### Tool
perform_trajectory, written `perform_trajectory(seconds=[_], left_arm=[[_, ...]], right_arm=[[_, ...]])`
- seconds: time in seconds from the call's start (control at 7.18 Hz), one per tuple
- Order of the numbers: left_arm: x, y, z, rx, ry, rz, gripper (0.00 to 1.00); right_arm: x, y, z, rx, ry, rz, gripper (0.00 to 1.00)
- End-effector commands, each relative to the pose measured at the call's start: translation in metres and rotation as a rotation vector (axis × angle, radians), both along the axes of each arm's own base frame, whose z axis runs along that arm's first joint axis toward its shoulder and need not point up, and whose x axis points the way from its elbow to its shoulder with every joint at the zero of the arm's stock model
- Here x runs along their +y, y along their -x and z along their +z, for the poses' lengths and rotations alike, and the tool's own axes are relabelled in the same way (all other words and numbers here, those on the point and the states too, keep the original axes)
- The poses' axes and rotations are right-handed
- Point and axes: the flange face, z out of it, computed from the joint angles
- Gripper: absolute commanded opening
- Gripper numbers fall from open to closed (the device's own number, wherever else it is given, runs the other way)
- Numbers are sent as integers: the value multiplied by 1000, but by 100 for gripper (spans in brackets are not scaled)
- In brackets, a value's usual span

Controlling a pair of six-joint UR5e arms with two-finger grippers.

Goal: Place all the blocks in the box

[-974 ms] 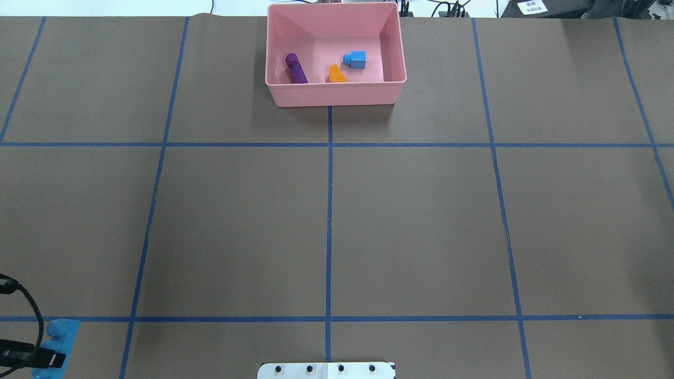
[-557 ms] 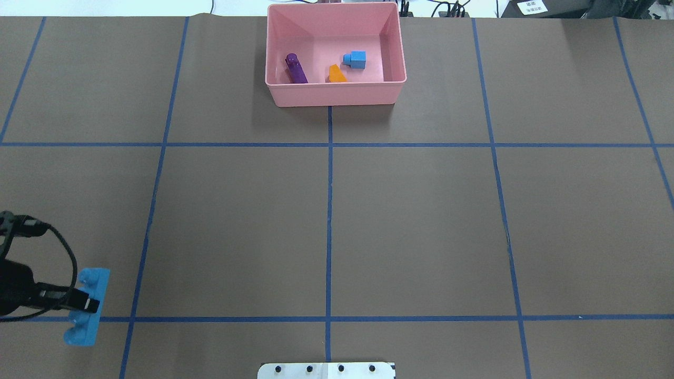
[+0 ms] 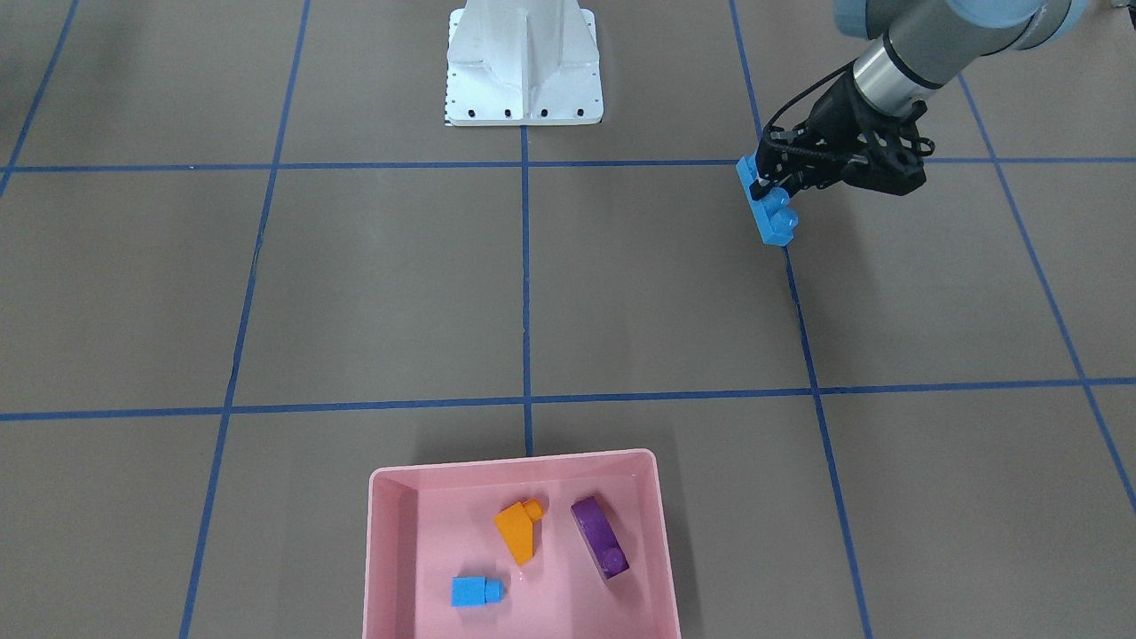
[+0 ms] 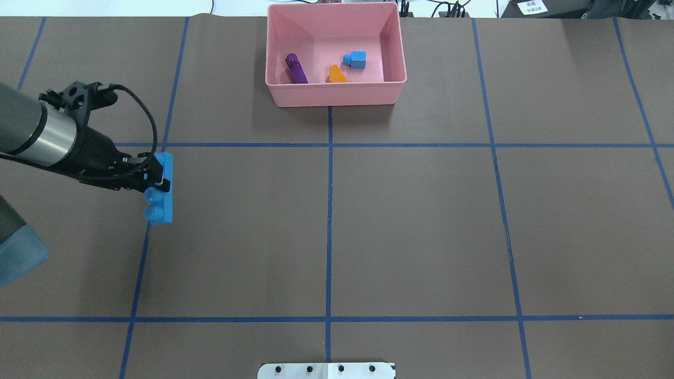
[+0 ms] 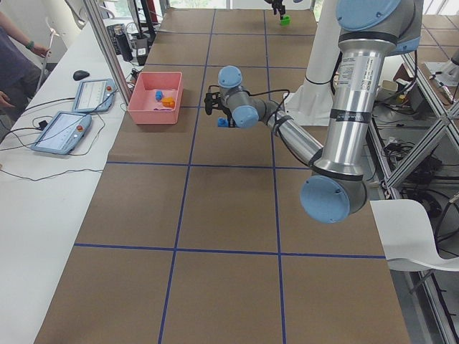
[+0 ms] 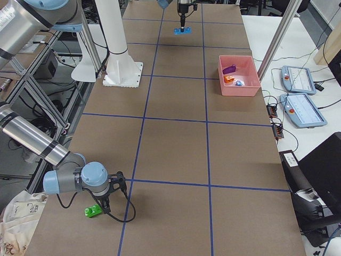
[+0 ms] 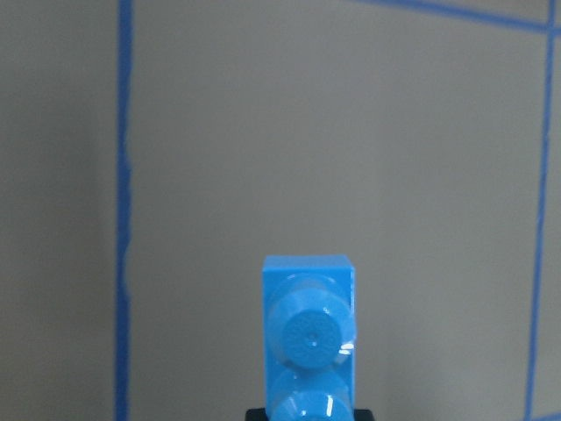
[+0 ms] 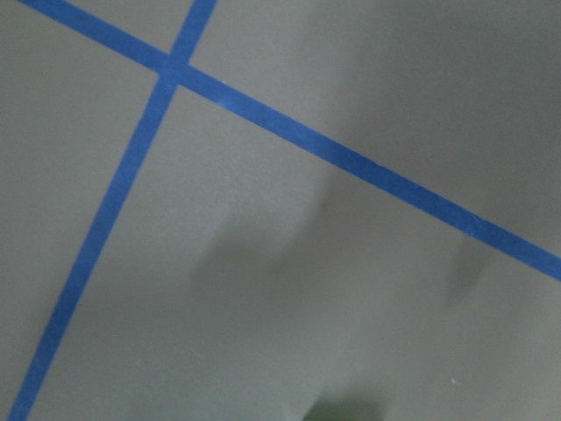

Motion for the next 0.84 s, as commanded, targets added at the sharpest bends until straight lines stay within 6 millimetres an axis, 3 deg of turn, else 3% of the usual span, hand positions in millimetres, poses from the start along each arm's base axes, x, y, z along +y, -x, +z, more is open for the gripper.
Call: perform_trajectory(seconds=[0.0, 0.28, 0.7], left_arm=[[-37, -10, -21, 1, 6, -36, 0], [-62, -7, -22, -5, 8, -60, 0], [-68, -8, -25, -5, 7, -64, 0]], right_arm=[[4, -5, 14, 54, 13, 4, 99], [5, -4, 17, 46, 31, 9, 99], [8, -3, 31, 40, 61, 7, 99]])
